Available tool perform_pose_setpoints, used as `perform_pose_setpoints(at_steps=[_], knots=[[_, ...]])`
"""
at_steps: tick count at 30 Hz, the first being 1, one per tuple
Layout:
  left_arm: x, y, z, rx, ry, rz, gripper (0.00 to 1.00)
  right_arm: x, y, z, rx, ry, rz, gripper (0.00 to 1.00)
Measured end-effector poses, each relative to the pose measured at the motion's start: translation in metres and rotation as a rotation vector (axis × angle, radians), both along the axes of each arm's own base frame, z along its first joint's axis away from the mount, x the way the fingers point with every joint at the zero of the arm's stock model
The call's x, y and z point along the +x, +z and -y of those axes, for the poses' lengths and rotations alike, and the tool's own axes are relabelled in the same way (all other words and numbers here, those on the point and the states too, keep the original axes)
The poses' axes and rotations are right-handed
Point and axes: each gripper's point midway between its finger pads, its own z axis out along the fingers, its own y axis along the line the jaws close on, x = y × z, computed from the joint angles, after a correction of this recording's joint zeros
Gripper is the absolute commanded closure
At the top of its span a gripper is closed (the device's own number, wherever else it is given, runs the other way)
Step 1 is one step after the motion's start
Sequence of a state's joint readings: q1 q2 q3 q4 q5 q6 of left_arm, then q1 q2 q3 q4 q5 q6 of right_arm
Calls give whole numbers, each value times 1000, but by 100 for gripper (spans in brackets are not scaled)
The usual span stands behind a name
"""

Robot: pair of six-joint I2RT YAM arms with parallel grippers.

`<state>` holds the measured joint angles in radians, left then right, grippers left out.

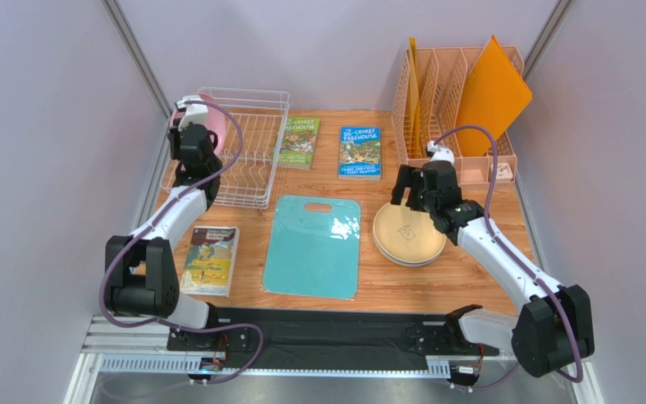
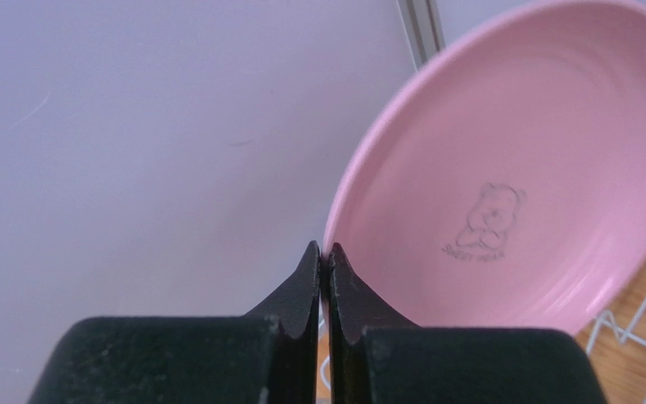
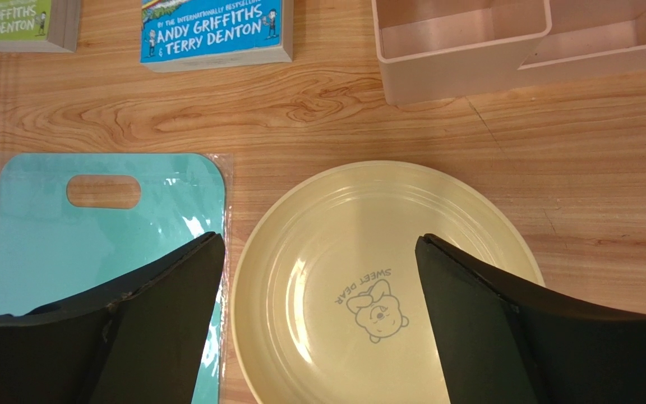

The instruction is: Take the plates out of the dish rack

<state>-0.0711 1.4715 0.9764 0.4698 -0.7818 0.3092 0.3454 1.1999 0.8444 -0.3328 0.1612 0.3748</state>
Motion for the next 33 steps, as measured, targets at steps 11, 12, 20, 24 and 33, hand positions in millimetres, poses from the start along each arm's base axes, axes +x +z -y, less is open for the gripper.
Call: perform_pose_setpoints(at_steps=[11, 12, 20, 24, 33], knots=[[-40, 47, 47, -176, -188, 76, 100, -11, 42, -8, 73, 58, 108, 10], [-42, 51, 58, -215, -237, 85, 100, -14, 46, -11, 91, 76, 119, 10], [-63, 40, 167, -539, -651, 60, 100, -31, 62, -44, 196, 234, 140, 10], [-81, 13, 223, -614, -802, -46, 100, -38, 64, -61, 228, 299, 139, 10], [-100, -16, 281, -637, -912, -169, 100, -48, 64, -84, 250, 377, 129, 10]])
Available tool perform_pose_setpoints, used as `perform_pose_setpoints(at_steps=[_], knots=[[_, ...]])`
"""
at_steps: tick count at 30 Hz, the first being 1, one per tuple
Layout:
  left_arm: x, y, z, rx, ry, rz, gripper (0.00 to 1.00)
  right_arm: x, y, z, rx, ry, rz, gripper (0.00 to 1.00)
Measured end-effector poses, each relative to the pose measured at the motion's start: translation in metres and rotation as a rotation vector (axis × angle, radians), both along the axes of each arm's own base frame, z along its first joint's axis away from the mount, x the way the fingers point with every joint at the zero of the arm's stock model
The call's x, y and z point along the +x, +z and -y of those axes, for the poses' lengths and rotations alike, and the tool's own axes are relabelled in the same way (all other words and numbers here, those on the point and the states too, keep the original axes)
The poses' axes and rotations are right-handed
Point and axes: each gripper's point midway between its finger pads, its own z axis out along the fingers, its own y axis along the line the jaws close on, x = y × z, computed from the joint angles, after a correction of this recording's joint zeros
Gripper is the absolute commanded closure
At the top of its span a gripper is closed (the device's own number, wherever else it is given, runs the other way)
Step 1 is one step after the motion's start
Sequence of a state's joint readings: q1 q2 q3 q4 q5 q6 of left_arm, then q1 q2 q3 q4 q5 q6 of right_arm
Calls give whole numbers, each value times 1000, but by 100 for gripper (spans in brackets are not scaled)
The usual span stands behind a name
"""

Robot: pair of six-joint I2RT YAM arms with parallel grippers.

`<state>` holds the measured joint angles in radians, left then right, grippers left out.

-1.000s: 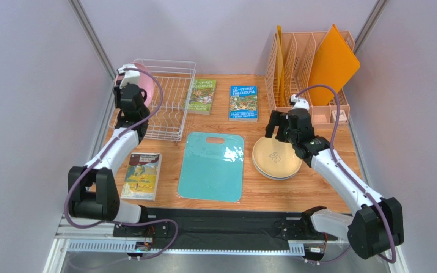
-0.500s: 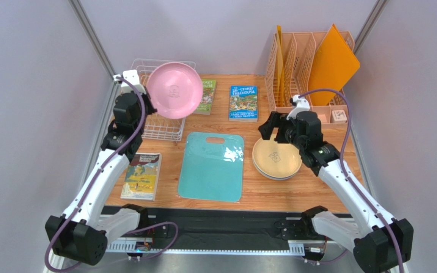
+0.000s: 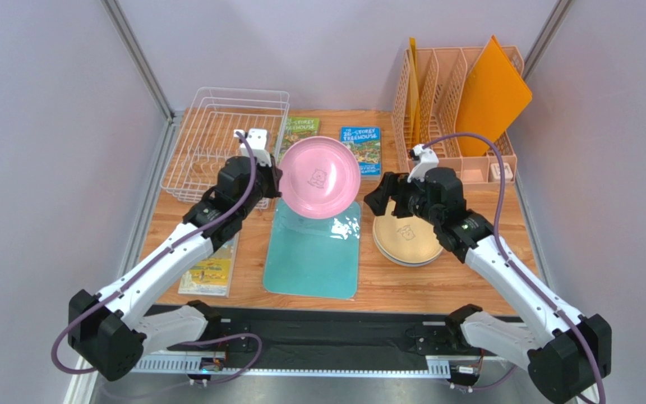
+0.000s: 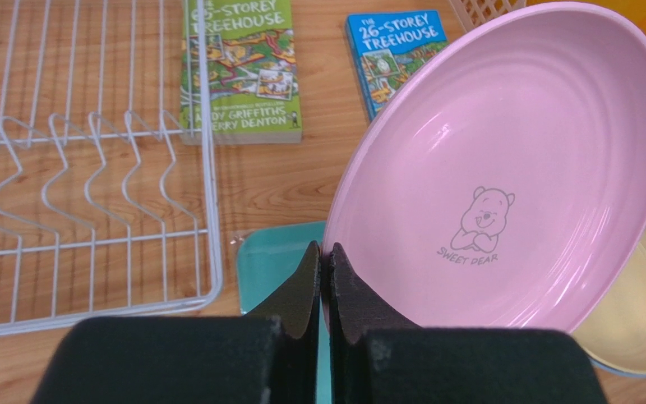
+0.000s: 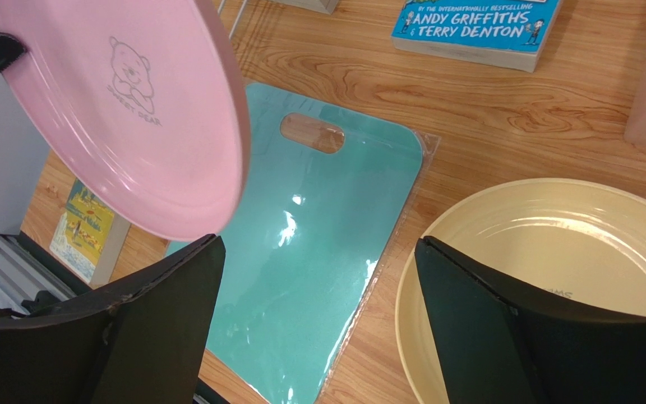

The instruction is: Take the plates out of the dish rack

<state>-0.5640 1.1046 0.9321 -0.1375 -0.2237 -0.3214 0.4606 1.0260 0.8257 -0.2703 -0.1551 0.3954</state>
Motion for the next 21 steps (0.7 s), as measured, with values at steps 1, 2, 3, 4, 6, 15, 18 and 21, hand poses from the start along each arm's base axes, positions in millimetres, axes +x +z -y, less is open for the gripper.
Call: perform_pose_setpoints(at_steps=[1, 2, 3, 4, 6, 15, 18, 21], knots=[[-1, -4, 6, 7, -13, -9, 100, 0, -3, -2, -3, 4, -8, 10], [-3, -8, 11, 14, -27, -19, 100, -1, -5, -4, -6, 10, -13, 10], [-4, -11, 15, 20, -35, -26, 100, -1, -7, -5, -8, 14, -19, 10], [-5, -14, 19, 27, -42, -32, 100, -1, -9, -6, -11, 17, -24, 10], [-6, -19, 27, 39, -55, -41, 100, -1, -11, -9, -13, 23, -29, 11], [-17, -21, 47, 46, -105, -38, 100, 6, -27, -16, -24, 29, -68, 30], [-20, -20, 53, 41, -124, -35, 100, 8, -31, -17, -31, 31, -73, 51], [-22, -18, 59, 31, -149, -30, 100, 10, -32, -18, -29, 36, -70, 100]])
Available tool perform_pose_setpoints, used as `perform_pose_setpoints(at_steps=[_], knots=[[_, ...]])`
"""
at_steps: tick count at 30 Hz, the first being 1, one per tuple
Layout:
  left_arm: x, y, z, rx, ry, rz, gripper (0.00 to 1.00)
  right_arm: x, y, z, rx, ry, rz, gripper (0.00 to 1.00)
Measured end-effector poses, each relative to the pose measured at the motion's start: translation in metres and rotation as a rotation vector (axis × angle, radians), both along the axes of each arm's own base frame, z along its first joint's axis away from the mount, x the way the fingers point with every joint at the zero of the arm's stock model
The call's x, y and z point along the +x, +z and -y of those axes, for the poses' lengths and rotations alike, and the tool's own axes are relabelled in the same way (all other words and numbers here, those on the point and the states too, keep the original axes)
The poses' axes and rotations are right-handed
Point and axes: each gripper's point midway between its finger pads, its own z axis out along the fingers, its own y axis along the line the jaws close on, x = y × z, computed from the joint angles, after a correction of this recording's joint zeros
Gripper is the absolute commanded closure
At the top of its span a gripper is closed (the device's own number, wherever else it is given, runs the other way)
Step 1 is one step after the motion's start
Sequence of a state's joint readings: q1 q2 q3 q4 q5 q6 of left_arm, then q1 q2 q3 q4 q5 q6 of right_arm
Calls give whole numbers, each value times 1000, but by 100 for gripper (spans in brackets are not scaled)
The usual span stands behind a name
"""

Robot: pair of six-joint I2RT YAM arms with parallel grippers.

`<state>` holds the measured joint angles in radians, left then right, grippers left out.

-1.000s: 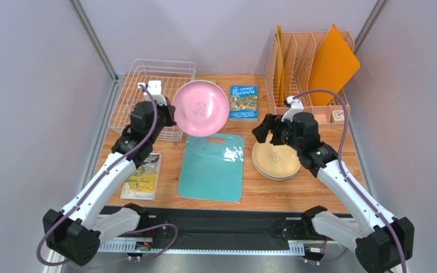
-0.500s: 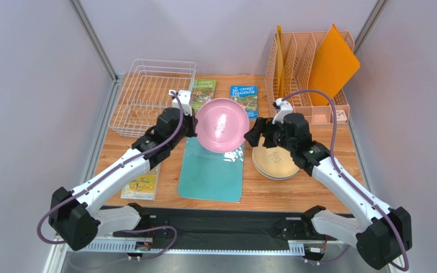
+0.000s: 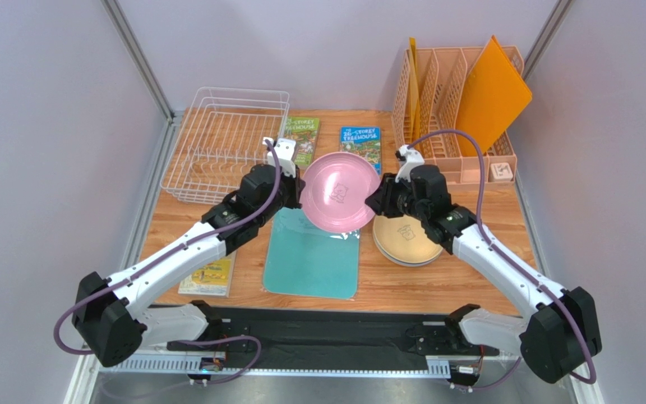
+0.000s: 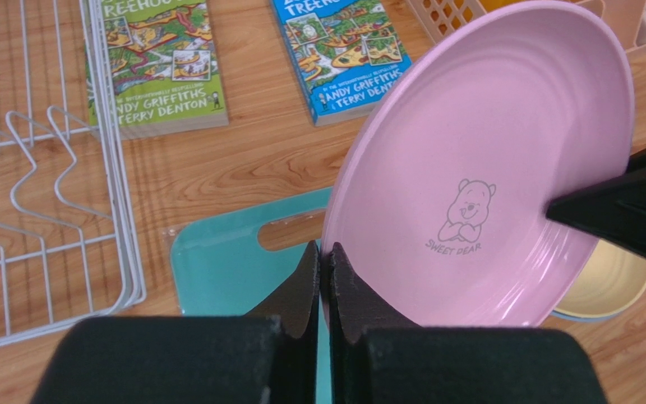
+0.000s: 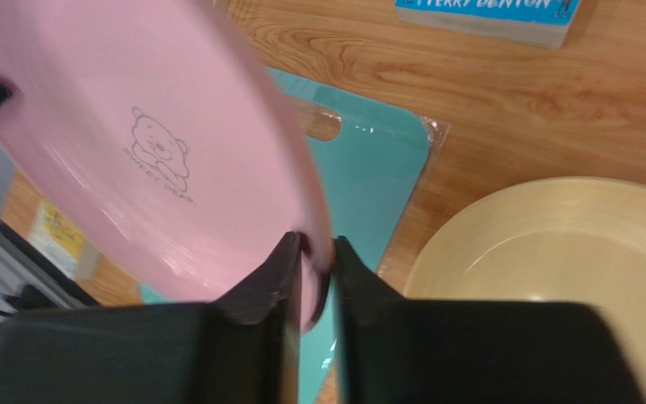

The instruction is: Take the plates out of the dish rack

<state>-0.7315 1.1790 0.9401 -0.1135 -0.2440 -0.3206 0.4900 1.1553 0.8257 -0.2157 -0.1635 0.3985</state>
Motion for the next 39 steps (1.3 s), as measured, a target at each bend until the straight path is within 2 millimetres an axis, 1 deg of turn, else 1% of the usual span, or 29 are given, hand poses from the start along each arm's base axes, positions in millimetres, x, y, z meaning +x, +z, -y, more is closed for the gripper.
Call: perform_pose_setpoints(at_steps=[1, 2, 3, 4, 5, 6, 7, 8, 9, 12, 14, 16, 19, 23, 27, 28, 30, 31, 39], knots=[[-1, 0, 1, 1, -4, 3, 100, 0, 0, 0, -3, 1, 4, 100], [0, -1, 0, 10, 2, 4, 86, 0, 0, 0, 7, -9, -4, 100], [0, -1, -1, 15, 3, 5, 77, 1, 2, 1, 13, -14, 0, 100], [1, -1, -2, 17, 8, 7, 52, 2, 3, 2, 13, -20, 6, 100], [1, 0, -2, 14, 10, 8, 43, 2, 4, 4, 11, -27, 10, 100], [1, 1, -1, 16, 9, 16, 38, 1, 5, 7, 6, -39, 15, 100], [1, 3, -1, 12, 10, 23, 27, 0, 4, 11, -2, -56, 14, 100], [1, 5, -2, 12, 11, 33, 23, 0, 4, 17, -8, -76, 14, 100], [1, 8, -4, 10, 21, 49, 21, 0, 2, 27, -13, -107, 10, 100], [-3, 9, -20, 22, 60, 88, 13, -2, -7, 65, -43, -241, -13, 100], [-6, 6, -33, 37, 94, 115, 12, -7, -14, 90, -66, -336, -33, 100], [-9, 0, -44, 52, 124, 134, 12, -16, -23, 108, -87, -413, -54, 100], [-14, -13, -61, 83, 167, 147, 11, -31, -39, 126, -122, -493, -93, 100], [-18, -24, -74, 111, 200, 150, 11, -49, -64, 143, -160, -576, -157, 100], [-18, -22, -76, 115, 211, 160, 11, -60, -77, 154, -170, -638, -184, 100], [-17, -21, -77, 117, 212, 163, 11, -62, -77, 156, -169, -649, -184, 96], [-17, -21, -77, 121, 214, 165, 11, -65, -76, 159, -168, -663, -185, 93], [-17, -21, -78, 124, 215, 166, 11, -65, -76, 159, -166, -667, -182, 89], [-16, -24, -79, 144, 217, 165, 9, -73, -79, 162, -180, -673, -206, 78]])
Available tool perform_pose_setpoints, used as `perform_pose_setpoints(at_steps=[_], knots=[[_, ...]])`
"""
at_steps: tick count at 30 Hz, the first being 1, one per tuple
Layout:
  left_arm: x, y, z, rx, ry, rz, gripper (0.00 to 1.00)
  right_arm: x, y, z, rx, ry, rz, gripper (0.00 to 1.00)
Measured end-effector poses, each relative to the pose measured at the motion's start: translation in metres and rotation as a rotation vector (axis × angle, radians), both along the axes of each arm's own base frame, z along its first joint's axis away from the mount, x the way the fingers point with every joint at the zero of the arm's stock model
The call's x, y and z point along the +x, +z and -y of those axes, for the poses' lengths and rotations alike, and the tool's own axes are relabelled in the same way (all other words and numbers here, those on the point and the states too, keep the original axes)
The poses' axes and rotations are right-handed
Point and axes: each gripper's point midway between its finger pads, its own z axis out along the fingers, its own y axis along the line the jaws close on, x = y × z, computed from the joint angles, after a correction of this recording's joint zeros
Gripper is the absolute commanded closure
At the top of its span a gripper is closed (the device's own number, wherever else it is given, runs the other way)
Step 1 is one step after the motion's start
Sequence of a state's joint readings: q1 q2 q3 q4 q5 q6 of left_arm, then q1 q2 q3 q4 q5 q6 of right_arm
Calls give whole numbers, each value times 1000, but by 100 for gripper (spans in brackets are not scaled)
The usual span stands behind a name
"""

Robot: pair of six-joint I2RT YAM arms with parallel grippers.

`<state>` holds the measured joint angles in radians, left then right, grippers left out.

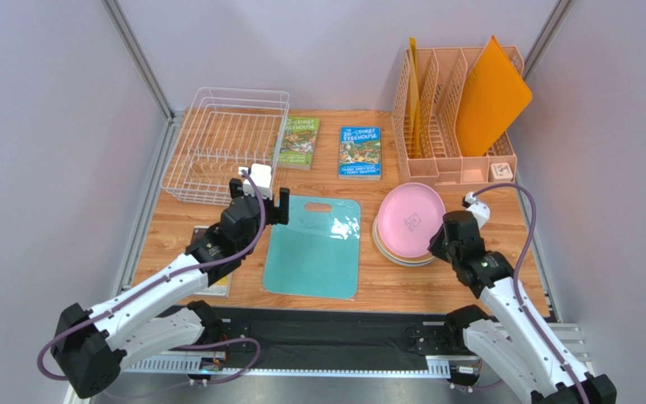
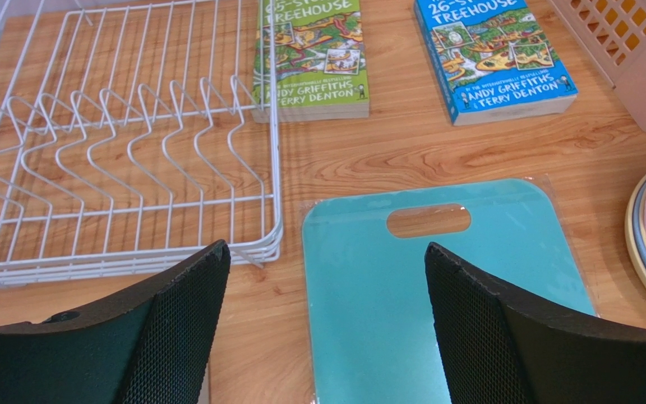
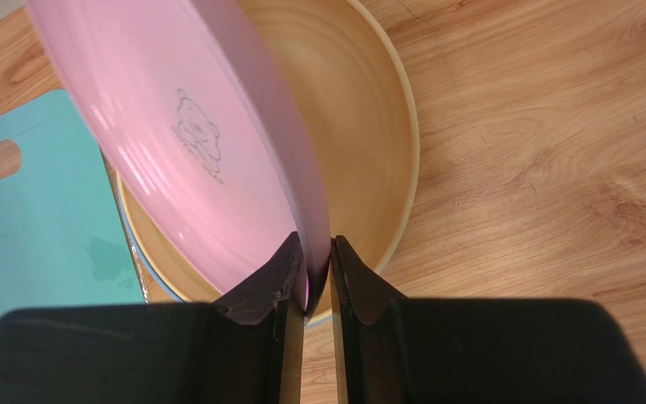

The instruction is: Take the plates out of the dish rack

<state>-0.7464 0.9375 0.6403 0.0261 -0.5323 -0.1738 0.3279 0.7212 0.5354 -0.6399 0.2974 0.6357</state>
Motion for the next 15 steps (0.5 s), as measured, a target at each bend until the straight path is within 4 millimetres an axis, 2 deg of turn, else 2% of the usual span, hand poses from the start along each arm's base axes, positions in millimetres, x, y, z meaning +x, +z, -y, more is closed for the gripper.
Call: perform_pose_setpoints(at_steps=[2, 3, 9, 15], knots=[[0, 0, -1, 3, 4, 0, 8, -2, 1, 0, 2, -1, 0, 71], [0, 0, -1, 4, 6, 1, 7, -3, 1, 0, 5, -1, 1, 61], [1, 0, -4, 10, 19, 4, 4, -5, 6, 2, 10, -2, 21, 30], [1, 1, -6, 15, 32, 8, 1, -5, 11, 4, -7, 6, 39, 18]])
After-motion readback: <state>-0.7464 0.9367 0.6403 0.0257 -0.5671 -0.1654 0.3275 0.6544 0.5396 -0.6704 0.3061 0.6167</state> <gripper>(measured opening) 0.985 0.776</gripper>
